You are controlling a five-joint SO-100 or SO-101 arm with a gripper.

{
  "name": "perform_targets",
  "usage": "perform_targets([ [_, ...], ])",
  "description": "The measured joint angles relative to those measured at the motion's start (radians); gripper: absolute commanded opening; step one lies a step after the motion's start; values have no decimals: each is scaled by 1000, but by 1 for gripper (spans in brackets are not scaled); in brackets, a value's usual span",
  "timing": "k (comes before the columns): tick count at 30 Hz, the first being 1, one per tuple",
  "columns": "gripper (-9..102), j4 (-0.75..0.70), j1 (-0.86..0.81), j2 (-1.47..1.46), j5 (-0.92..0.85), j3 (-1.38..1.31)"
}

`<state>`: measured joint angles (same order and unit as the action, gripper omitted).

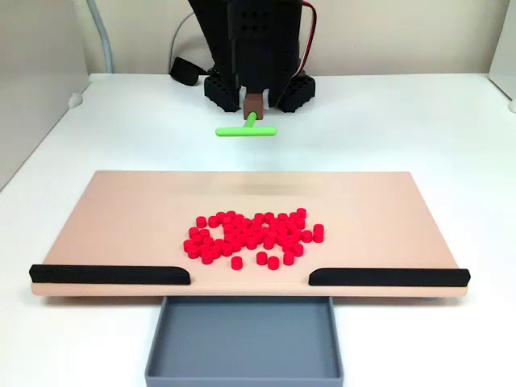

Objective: Push granules from right to the grey container

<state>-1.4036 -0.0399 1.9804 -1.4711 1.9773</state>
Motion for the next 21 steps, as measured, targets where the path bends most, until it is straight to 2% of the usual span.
perform_targets([
  [6, 0, 3, 81, -18, 69, 0],
  [21, 0, 3, 80, -34, 72, 0],
])
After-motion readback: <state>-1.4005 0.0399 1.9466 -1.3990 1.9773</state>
